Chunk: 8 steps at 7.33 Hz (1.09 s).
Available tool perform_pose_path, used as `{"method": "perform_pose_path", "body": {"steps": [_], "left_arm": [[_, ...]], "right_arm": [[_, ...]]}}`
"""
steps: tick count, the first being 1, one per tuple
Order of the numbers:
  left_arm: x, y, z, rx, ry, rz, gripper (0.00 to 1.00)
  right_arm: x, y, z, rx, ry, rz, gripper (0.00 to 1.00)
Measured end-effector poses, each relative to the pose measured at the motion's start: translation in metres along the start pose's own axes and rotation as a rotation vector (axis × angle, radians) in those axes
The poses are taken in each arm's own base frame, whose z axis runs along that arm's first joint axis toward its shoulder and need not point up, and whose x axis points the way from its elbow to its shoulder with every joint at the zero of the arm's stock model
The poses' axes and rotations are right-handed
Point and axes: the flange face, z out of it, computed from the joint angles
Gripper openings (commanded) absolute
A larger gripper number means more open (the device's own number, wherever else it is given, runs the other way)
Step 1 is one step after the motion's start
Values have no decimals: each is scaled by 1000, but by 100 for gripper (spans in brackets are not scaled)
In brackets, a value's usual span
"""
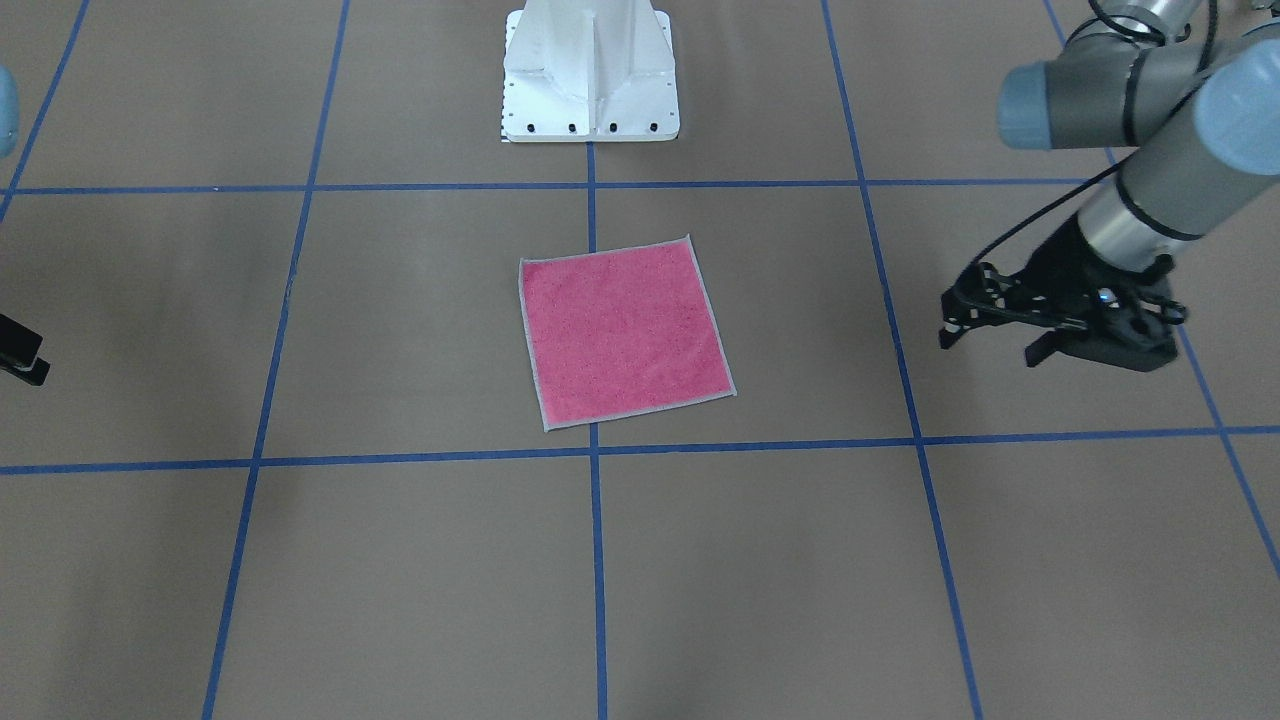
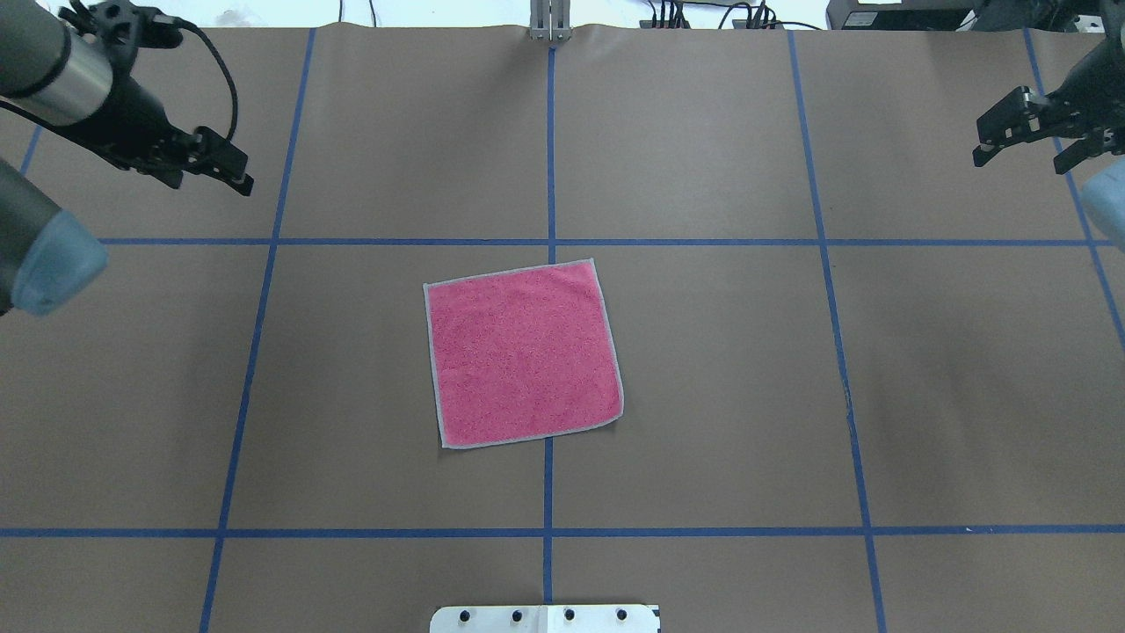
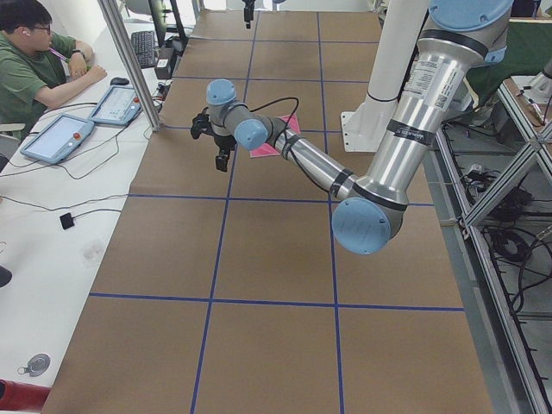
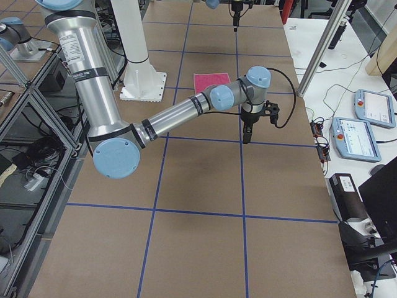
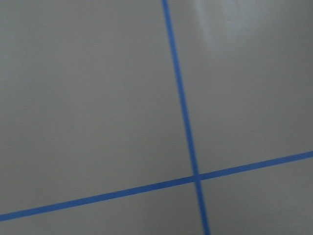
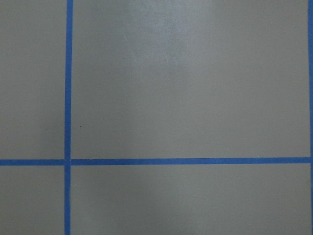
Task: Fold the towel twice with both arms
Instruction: 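Move both grippers toward opposite edges of the pink towel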
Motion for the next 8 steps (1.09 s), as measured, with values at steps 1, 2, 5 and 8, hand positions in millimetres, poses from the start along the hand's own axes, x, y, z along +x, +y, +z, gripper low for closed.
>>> {"method": "perform_pose_path", "body": {"steps": [1, 2, 5, 8], "left_arm": [[40, 21, 23, -14, 64, -101, 100], [73, 42, 42, -32, 124, -214, 100], [135, 94, 85, -47, 211, -400, 100], [160, 129, 100, -33, 323, -482, 100]], "right_arm": [[-15, 6, 4, 6, -42, 0, 100], [-29, 16, 15, 7, -77, -24, 100], [-56, 37, 30, -70, -180, -50, 100], [-84, 62, 44, -84, -362, -12, 100]]}}
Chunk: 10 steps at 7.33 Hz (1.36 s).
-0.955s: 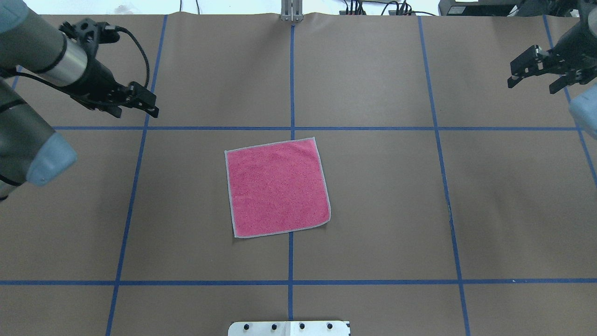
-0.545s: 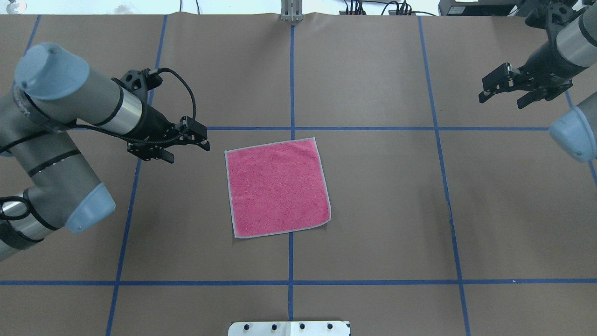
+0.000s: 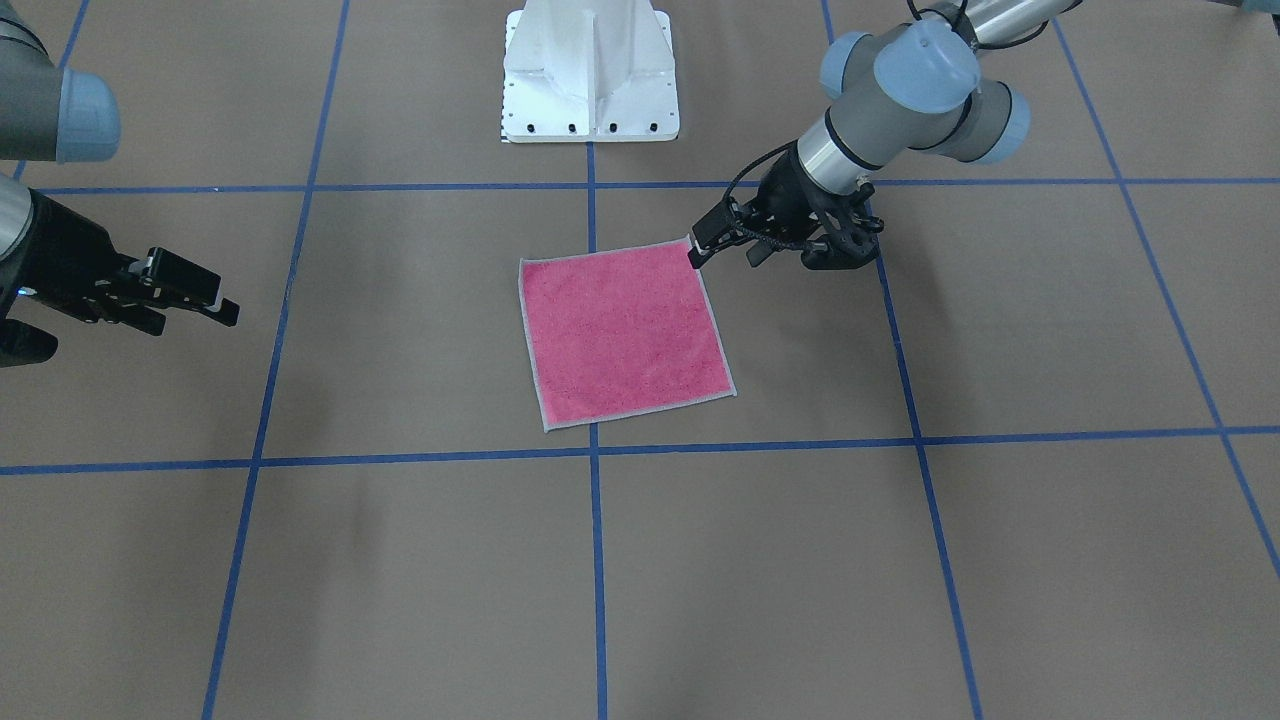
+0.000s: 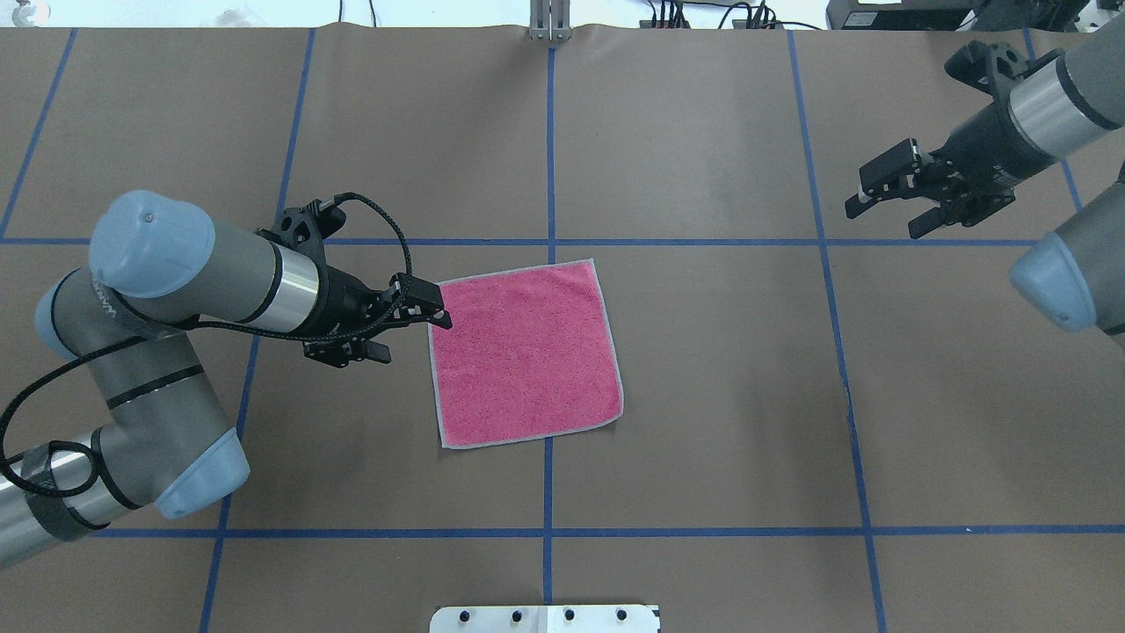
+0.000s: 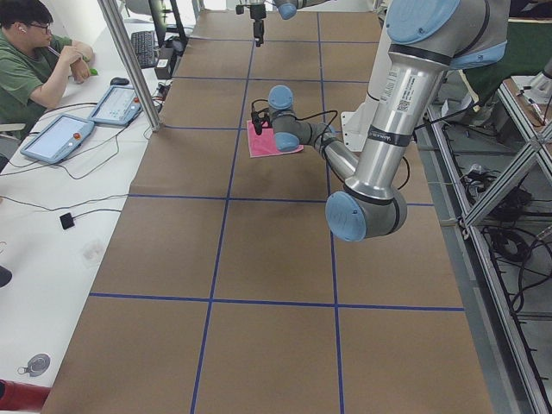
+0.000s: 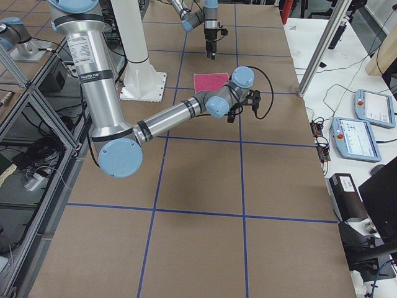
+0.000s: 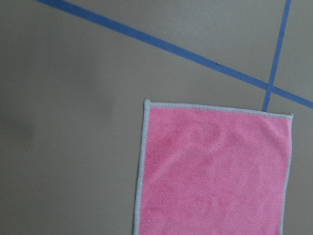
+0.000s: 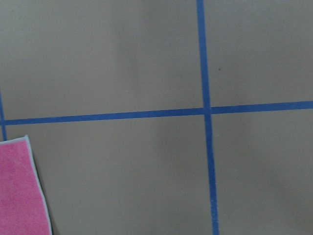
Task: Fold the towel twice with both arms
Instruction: 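Move both grippers toward opposite edges of the pink towel, then lower the right gripper onto the towel edge nearest it while the left gripper waits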
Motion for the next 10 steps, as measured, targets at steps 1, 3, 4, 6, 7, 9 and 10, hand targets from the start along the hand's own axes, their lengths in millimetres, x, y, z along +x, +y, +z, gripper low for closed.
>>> {"method": "perform_pose_path", "body": {"steps": [1, 3, 4, 6, 7, 9, 10], "left_arm": [[-3, 10, 7, 2, 23, -14, 100], [-12, 19, 15, 1, 30, -29, 100], [-20, 20, 15, 0, 32, -30, 100], [-27, 23, 16, -6, 37, -27, 100], [-28, 25, 18, -11, 37, -25, 100], [-29, 28, 20, -16, 36, -23, 100], [-29, 29, 20, -17, 36, -22, 100]], "right_arm": [[4, 9, 19, 8, -78, 19, 100], [-2, 37, 68, -4, -187, 59, 100], [-16, 57, 93, -10, -222, 86, 100], [-43, 97, 138, -26, -262, 94, 100], [-55, 119, 164, -19, -263, 87, 100], [-78, 152, 202, -23, -262, 70, 100], [-89, 159, 211, -31, -257, 68, 100]]}}
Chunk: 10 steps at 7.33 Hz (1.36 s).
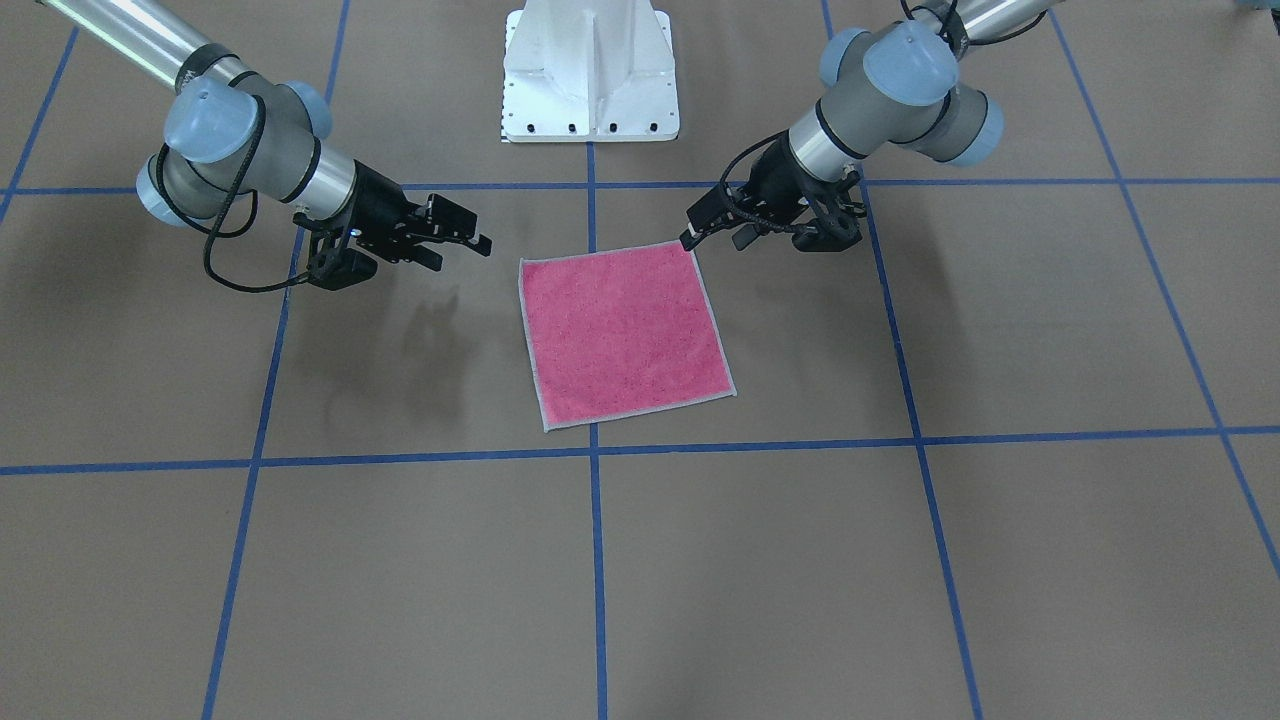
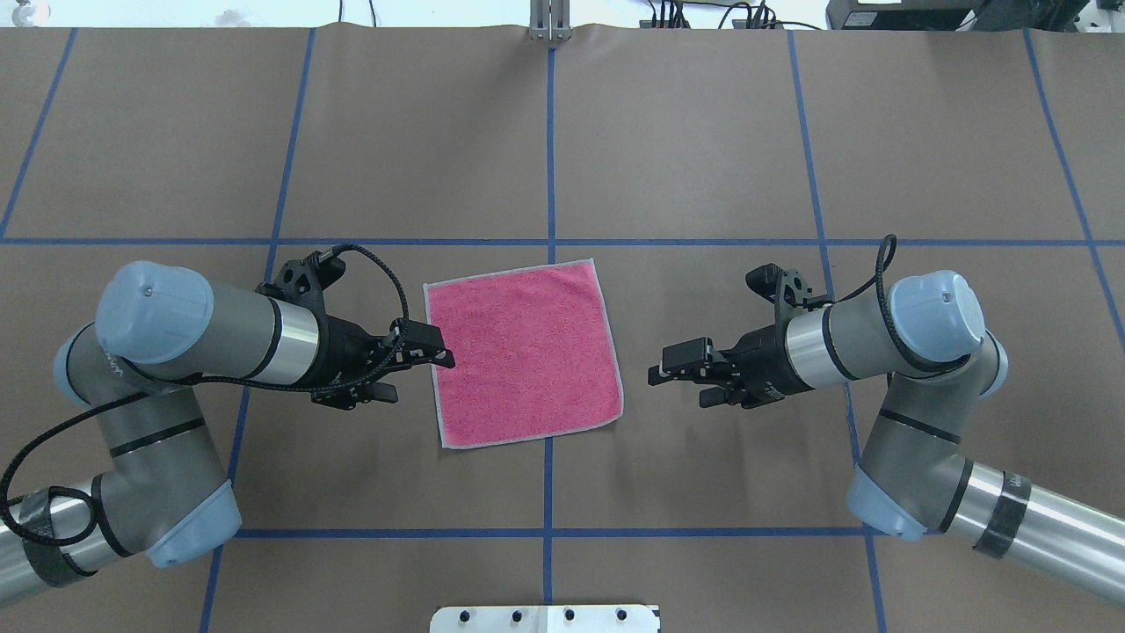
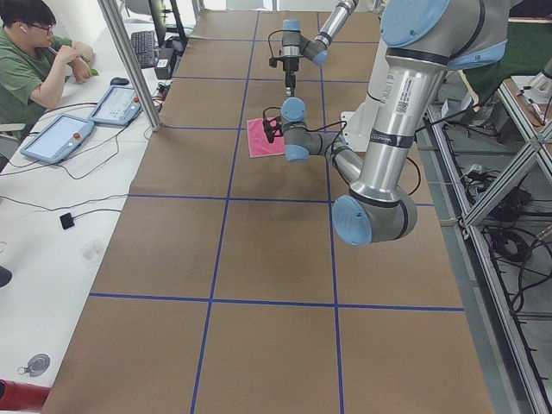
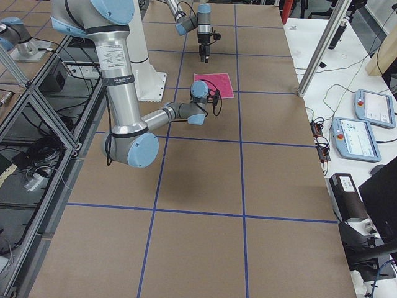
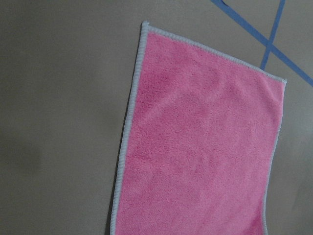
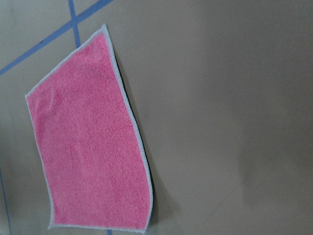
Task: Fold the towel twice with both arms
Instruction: 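Lower the right gripper onto the towel edge nearest it while the left gripper waits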
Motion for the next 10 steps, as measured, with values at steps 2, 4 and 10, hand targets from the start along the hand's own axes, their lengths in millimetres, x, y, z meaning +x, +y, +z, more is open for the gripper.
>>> {"method": "perform_pose_path", "body": {"steps": [2, 4, 10], "left_arm": [[1, 2, 0, -3, 2, 1, 100], [2, 4, -1, -5, 6, 3, 100], [3, 5, -3, -7, 9, 5, 100]], "right_arm": [[-23, 6, 22, -11, 44, 20, 100], [-32, 16, 39, -8, 65, 24, 100], [-37, 19, 69, 3, 85, 24, 77]]}}
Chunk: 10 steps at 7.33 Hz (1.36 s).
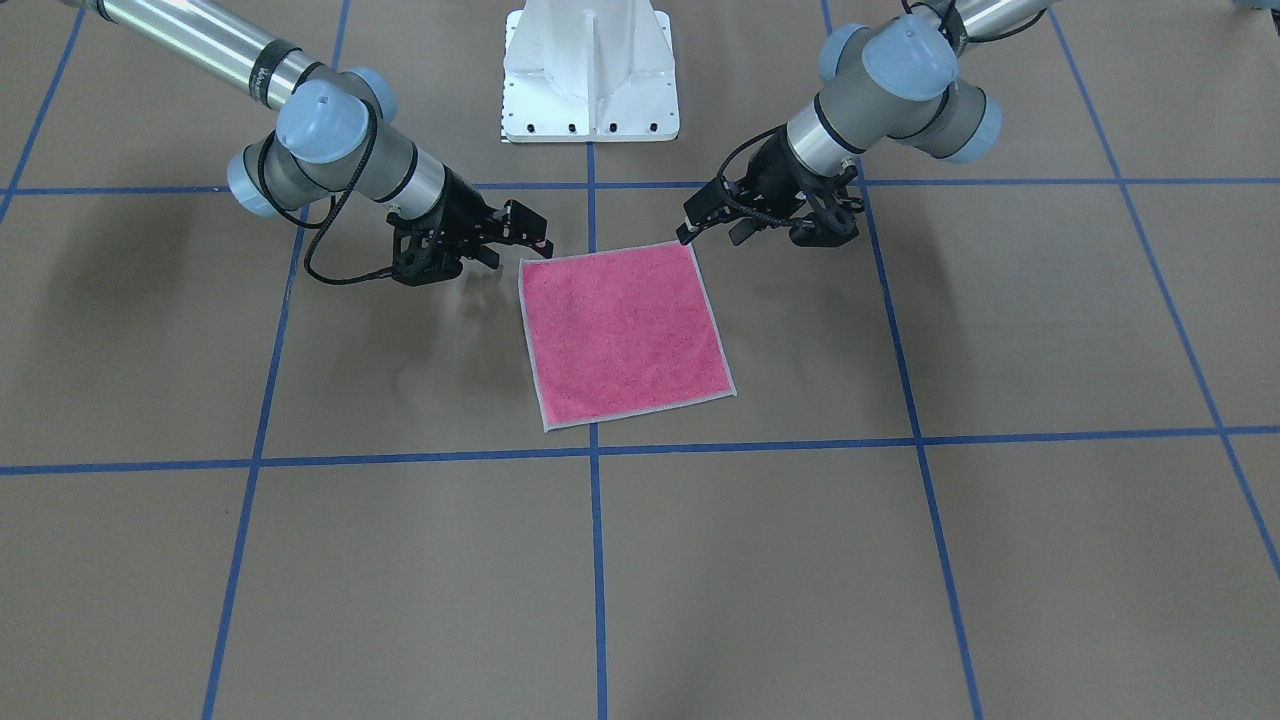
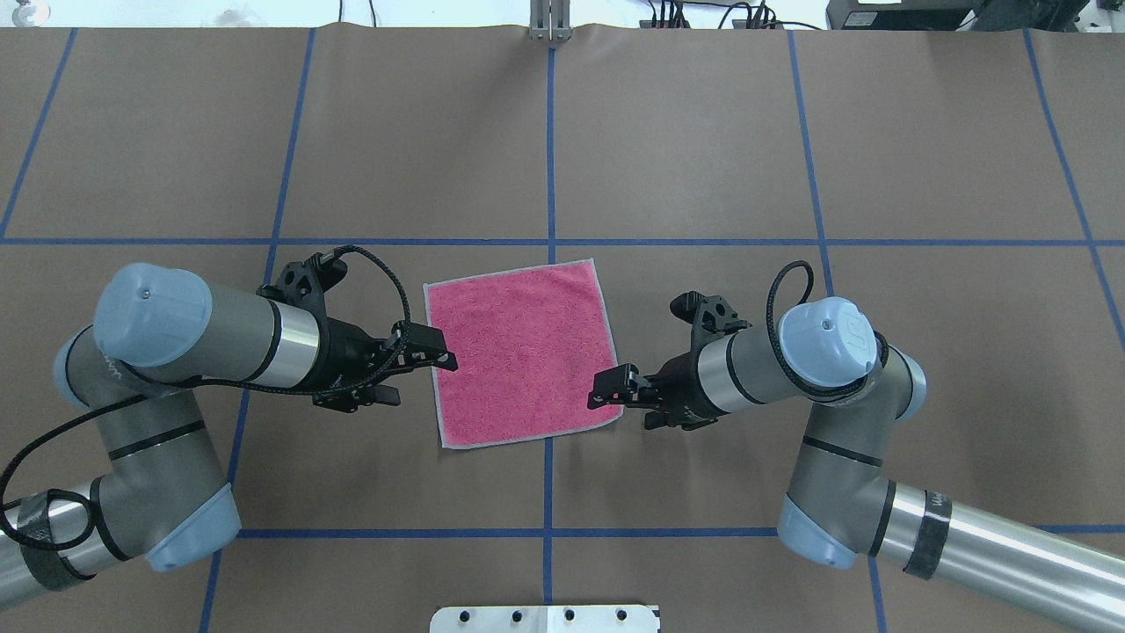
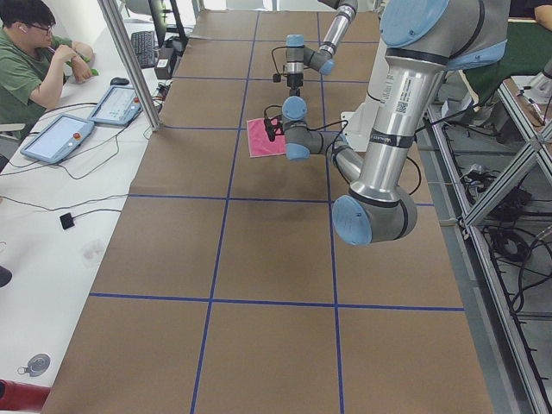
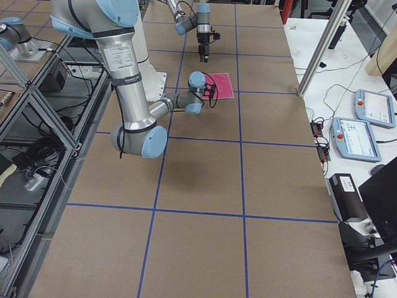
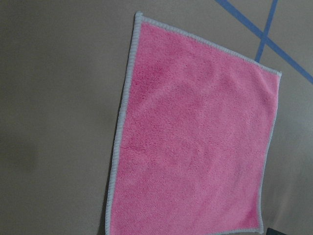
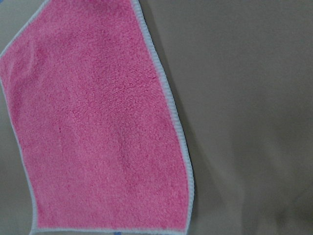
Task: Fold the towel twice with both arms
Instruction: 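Lower the right gripper onto the towel edge nearest it while the left gripper waits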
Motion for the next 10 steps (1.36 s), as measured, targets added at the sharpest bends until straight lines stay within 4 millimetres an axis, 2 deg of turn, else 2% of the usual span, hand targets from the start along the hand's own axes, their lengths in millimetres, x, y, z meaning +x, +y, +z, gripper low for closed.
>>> {"method": "perform_pose_path", "body": {"steps": [1, 2, 3, 5, 6, 7, 8, 9, 10], "left_arm": [[0, 0, 0, 0, 0, 0, 100], [0, 0, 0, 0, -1, 0, 100], [-1, 0, 0, 0, -1, 0, 100], [-2, 0, 0, 1, -3, 0, 100], [-2, 0, 0, 1, -3, 0, 100], [-2, -1, 0, 1, -4, 0, 100], [-3, -1, 0, 1, -4, -1, 100], [-3, -1, 0, 1, -4, -1, 100], [-3, 0, 0, 1, -4, -1, 100]], "right_arm": [[0, -2, 4, 1, 4, 3, 57], [0, -2, 5, 1, 5, 5, 41], [0, -2, 5, 0, 5, 5, 40], [-2, -2, 3, -1, -1, 3, 29], [-3, -2, 2, -2, -4, 1, 29], [-4, -2, 1, -2, -6, 0, 23], [-4, -2, 1, -3, -7, 0, 8], [-4, -2, 1, -3, -7, 0, 0], [-4, -2, 0, -4, -6, 0, 0]]}}
